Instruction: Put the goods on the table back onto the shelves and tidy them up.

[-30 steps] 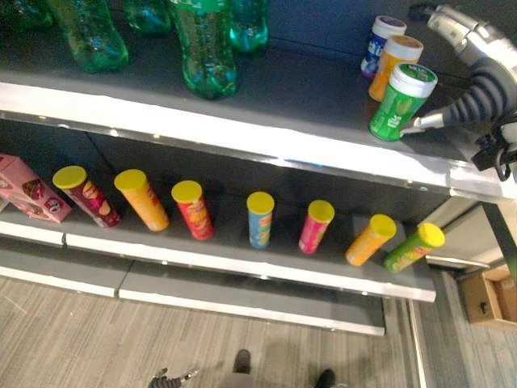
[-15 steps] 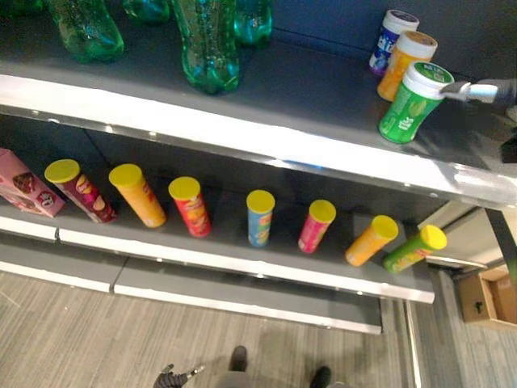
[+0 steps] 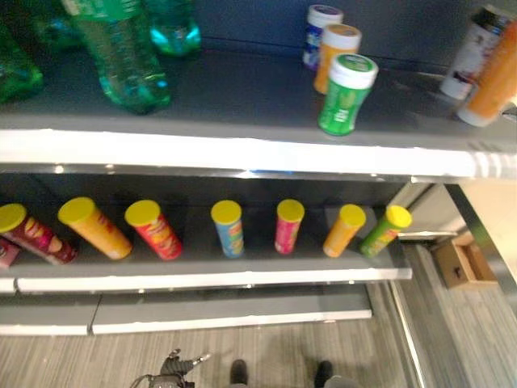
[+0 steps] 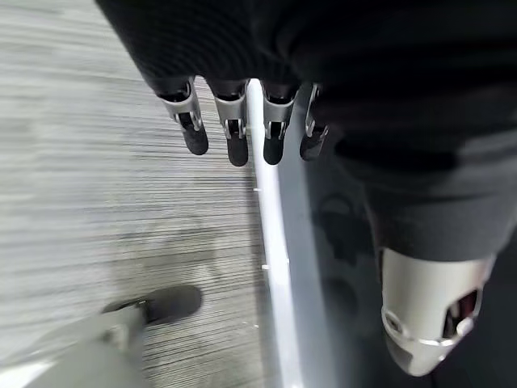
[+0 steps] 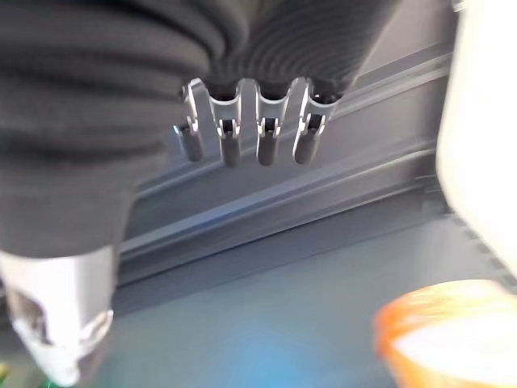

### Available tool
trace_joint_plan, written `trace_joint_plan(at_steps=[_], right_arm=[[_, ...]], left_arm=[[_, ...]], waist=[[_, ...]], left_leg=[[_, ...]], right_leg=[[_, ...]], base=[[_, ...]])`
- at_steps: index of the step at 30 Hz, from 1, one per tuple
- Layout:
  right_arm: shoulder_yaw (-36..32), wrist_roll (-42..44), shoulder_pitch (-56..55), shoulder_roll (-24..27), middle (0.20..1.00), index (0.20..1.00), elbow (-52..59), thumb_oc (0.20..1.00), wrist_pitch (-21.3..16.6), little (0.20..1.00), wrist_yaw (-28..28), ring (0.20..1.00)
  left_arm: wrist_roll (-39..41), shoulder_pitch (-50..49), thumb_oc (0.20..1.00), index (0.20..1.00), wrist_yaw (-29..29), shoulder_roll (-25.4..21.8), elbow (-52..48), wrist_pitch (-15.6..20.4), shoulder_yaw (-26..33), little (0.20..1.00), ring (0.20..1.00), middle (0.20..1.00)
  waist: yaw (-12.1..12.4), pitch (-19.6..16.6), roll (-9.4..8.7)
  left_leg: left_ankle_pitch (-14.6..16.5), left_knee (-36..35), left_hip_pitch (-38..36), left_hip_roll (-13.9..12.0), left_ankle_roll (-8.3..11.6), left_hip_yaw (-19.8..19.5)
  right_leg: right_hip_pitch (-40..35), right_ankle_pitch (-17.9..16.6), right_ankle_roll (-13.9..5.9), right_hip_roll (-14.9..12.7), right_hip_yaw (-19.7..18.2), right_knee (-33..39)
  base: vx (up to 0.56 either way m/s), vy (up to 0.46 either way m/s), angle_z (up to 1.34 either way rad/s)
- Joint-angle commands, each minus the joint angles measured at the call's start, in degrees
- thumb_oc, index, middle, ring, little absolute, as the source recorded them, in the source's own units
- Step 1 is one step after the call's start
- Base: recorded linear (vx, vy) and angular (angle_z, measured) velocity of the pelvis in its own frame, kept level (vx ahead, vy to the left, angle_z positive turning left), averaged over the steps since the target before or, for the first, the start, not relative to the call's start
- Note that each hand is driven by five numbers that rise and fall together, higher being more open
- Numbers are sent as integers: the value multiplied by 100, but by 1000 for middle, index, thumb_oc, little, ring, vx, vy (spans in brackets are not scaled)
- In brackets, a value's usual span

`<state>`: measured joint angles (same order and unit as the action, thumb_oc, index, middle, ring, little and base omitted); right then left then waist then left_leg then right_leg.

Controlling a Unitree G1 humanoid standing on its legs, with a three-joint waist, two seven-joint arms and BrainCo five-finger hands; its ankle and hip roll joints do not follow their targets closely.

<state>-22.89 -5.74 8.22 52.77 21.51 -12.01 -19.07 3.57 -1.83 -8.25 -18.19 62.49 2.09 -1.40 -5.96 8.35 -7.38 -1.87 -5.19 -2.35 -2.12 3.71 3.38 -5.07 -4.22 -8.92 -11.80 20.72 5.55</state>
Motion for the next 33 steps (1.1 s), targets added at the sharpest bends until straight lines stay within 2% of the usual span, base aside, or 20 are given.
trace_joint_plan(at_steps=[1,5,8,10,13,14,15,18,19,20,22,23,24,25,26,28,30,32,33], right_arm=[[-201,872,257,45,1000,1000,-126,1000,-256,1000,278,1000],[-406,1858,-91,-178,1000,1000,-187,1000,-402,1000,773,1000],[-391,2289,-524,-147,1000,1000,-324,1000,-301,1000,1286,1000],[-410,2423,-669,-123,1000,1000,-406,1000,-263,1000,1396,1000],[-370,3421,-1319,-527,1000,1000,-672,1000,-94,1000,2043,1000],[-254,3771,-1623,-827,1000,1000,-930,1000,37,1000,2261,1000],[-257,3779,-1627,-828,1000,1000,-935,1000,34,1000,2269,1000],[-173,4365,-2051,-1368,1000,1000,-1207,1000,325,1000,2727,1000],[-176,4371,-2057,-1371,1000,1000,-1206,1000,326,1000,2733,1000],[-63,4734,-2307,-1677,1000,1000,-1425,1000,541,1000,3098,1000],[-30,4895,-2462,-1849,1000,1000,-1572,1000,685,1000,3279,1000],[91,5142,-2569,-2149,1000,1000,-1971,1000,851,1000,3493,1000],[236,5215,-2558,-2237,1000,1000,-2287,1000,872,1000,3549,1000],[412,5158,-2608,-2316,1000,1000,-2522,1000,944,1000,3606,1000],[966,4753,-2703,-2367,1000,1000,-3203,1000,1222,1000,3819,1000],[1735,3923,-2606,-2284,1000,1000,-4138,1000,1329,1000,3908,1000],[2278,3232,-2401,-2445,1000,1000,-4964,1000,1465,1000,3901,1000],[2576,2883,-2053,-2839,1000,1000,-6018,1000,1363,1000,3556,1000],[2500,2922,-1929,-3062,1000,1000,-6447,1000,1320,1000,3349,1000]], left_arm=[[-226,104,1000,1000,124,-264,102,146,-122,1000,1000,1000],[-211,75,1000,1000,268,-327,-136,201,-141,1000,1000,1000],[-207,25,1000,1000,390,-409,-405,265,-90,1000,1000,1000],[-196,-1,1000,1000,410,-432,-451,268,-86,1000,1000,1000],[-116,-55,1000,1000,485,-511,-651,279,-1,1000,1000,1000],[-68,-56,1000,1000,501,-519,-701,252,52,1000,1000,1000],[-68,-60,1000,1000,502,-523,-703,251,50,1000,1000,1000],[-56,-113,1000,1000,566,-514,-779,221,138,1000,1000,1000],[-56,-117,1000,1000,568,-518,-782,220,136,1000,1000,1000],[-81,-185,1000,1000,652,-503,-833,200,191,1000,1000,1000],[-93,-246,1000,1000,714,-503,-875,180,223,1000,1000,1000],[-89,-308,1000,1000,775,-471,-904,163,224,1000,1000,1000],[-97,-328,1000,1000,797,-472,-917,151,213,1000,1000,1000],[-108,-343,1000,1000,838,-476,-950,136,200,1000,1000,1000],[-188,-313,1000,1000,929,-509,-983,93,159,1000,1000,1000],[-206,-233,1000,1000,981,-545,-1059,86,23,1000,1000,1000],[-224,-92,1000,1000,974,-590,-1078,90,-145,1000,1000,1000],[-192,59,1000,1000,912,-555,-1018,93,-306,1000,1000,1000],[-164,95,1000,1000,863,-518,-982,95,-342,1000,1000,1000]], waist=[[197,-195,-28],[36,-187,23],[-68,-150,15],[-78,-150,7],[-160,-78,-26],[-195,-35,-36],[-193,-38,-40],[-247,16,-17],[-246,12,-20],[-274,39,5],[-290,39,13],[-324,41,39],[-311,45,43],[-300,47,41],[-271,51,28],[-182,98,10],[-106,134,-3],[-24,163,8],[-5,177,14]], left_leg=[[888,516,-132,-322,102,498],[910,533,-171,-324,89,657],[903,532,-182,-320,88,749],[898,528,-181,-322,89,771],[855,510,-140,-327,89,817],[832,512,-102,-323,90,825],[832,514,-100,-322,90,825],[810,516,-69,-315,83,823],[810,516,-67,-315,83,823],[803,517,-53,-301,76,827],[807,519,-51,-296,70,835],[810,519,-51,-286,64,847],[807,525,-47,-280,61,846],[802,527,-47,-276,61,847],[784,522,-45,-262,66,838],[783,540,-43,-258,74,801],[764,560,6,-250,72,750],[765,583,46,-231,64,675],[772,591,45,-229,59,663]], right_leg=[[49,705,-276,-185,-275,-533],[161,644,-308,-174,-494,-534],[232,587,-336,-172,-590,-529],[255,572,-338,-173,-616,-528],[335,522,-359,-183,-664,-533],[369,506,-368,-192,-667,-556],[371,508,-368,-194,-668,-558],[407,511,-372,-211,-680,-573],[409,512,-372,-212,-680,-574],[430,508,-375,-226,-686,-581],[434,510,-379,-238,-682,-587],[448,497,-382,-262,-683,-586],[450,489,-383,-269,-679,-585],[444,481,-383,-279,-672,-584],[420,465,-388,-293,-642,-568],[392,461,-380,-298,-608,-574],[381,458,-373,-315,-541,-571],[353,480,-362,-324,-470,-577],[335,487,-359,-329,-453,-584]], base=[[-12,43,-31],[-24,44,-30],[-39,41,-23],[-25,14,-6],[-51,18,-13],[-42,1,-16],[-32,-3,-6],[-9,2,-4],[0,0,0],[0,0,0],[0,0,0],[0,0,0],[0,0,0],[1,2,-6],[-2,-9,-3],[-16,-15,2],[-36,-28,6],[-13,-29,14],[-3,-30,18]])
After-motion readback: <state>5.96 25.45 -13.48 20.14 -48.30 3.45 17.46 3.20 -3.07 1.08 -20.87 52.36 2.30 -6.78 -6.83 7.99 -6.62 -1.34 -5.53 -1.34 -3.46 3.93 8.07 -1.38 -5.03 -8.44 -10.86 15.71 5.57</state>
